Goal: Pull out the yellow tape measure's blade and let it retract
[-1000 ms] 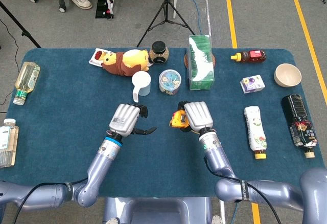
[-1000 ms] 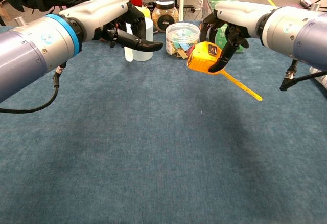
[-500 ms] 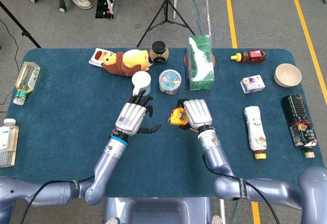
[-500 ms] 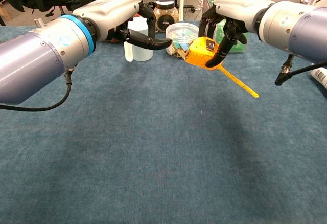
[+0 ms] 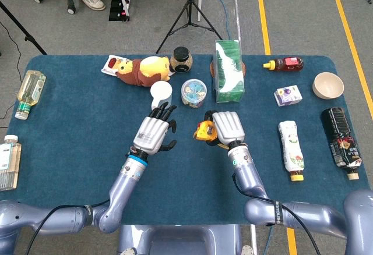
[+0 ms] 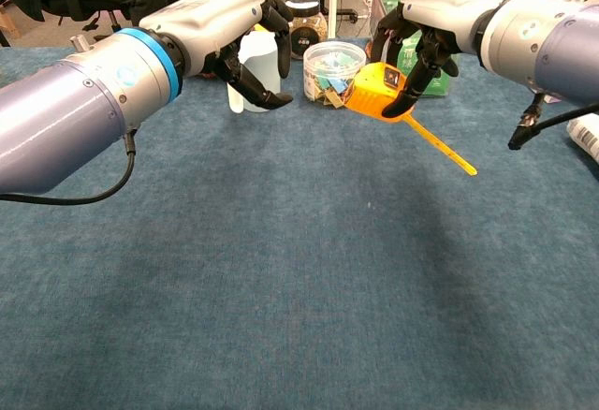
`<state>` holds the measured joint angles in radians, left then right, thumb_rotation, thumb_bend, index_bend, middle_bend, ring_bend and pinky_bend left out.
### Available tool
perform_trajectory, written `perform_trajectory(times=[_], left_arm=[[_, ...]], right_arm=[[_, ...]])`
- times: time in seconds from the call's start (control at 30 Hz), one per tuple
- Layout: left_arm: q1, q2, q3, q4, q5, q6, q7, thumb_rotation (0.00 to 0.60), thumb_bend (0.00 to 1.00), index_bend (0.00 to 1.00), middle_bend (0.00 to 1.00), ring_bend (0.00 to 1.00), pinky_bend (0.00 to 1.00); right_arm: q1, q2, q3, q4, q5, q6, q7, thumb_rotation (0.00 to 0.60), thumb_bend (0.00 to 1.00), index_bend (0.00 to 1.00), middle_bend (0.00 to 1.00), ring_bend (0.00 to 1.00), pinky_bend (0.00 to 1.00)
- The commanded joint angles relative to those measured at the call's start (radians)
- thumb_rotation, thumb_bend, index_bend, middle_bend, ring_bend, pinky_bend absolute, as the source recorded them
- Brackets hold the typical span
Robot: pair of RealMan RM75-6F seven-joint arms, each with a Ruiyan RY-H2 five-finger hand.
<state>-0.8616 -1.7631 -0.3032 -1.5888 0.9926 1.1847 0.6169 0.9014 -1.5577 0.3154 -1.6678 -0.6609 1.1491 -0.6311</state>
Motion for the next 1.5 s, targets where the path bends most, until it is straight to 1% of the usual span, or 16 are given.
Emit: perform_trajectory(times=[0.03, 0.1, 0.37, 0.67, 0.87, 1.5], left_arm=[[0.002, -0.013, -0.004, 0.008, 0.005, 0.007, -0.02, 0.557, 0.18, 0.5, 0.12, 0.0, 0.15], [0.003, -0.02, -0.005, 0.014, 0.007, 0.012, -0.03, 0.553, 0.17, 0.5, 0.12, 0.0, 0.15], [0.005, -0.053, -0.019, 0.042, 0.004, 0.038, -0.043, 0.553, 0.17, 0.5, 0.12, 0.0, 0.15], [0.005, -0.093, -0.045, 0.057, -0.039, 0.051, -0.049, 0.553, 0.16, 0.5, 0.12, 0.0, 0.15], [0.0, -0.11, -0.057, 0.075, -0.047, 0.051, -0.055, 0.549, 0.16, 0.5, 0.12, 0.0, 0.16], [-0.015, -0.116, -0.074, 0.074, -0.03, 0.023, -0.1, 0.555, 0.16, 0.5, 0.12, 0.0, 0.16]], right_arm=[[0.002, -0.002, 0.001, 0.002, 0.004, -0.001, 0.001, 0.598, 0.29, 0.65, 0.69, 0.77, 0.75], [0.004, -0.006, 0.006, 0.005, 0.01, 0.002, 0.003, 0.597, 0.29, 0.65, 0.69, 0.77, 0.75], [0.012, -0.018, 0.019, 0.005, 0.024, 0.013, 0.006, 0.598, 0.29, 0.65, 0.69, 0.77, 0.75], [0.015, -0.028, 0.029, -0.004, 0.038, 0.033, 0.004, 0.598, 0.29, 0.65, 0.69, 0.77, 0.76], [0.016, -0.032, 0.035, -0.012, 0.048, 0.039, 0.007, 0.599, 0.29, 0.65, 0.69, 0.77, 0.76], [0.02, -0.044, 0.027, -0.018, 0.034, 0.037, 0.015, 0.596, 0.29, 0.65, 0.69, 0.77, 0.76]])
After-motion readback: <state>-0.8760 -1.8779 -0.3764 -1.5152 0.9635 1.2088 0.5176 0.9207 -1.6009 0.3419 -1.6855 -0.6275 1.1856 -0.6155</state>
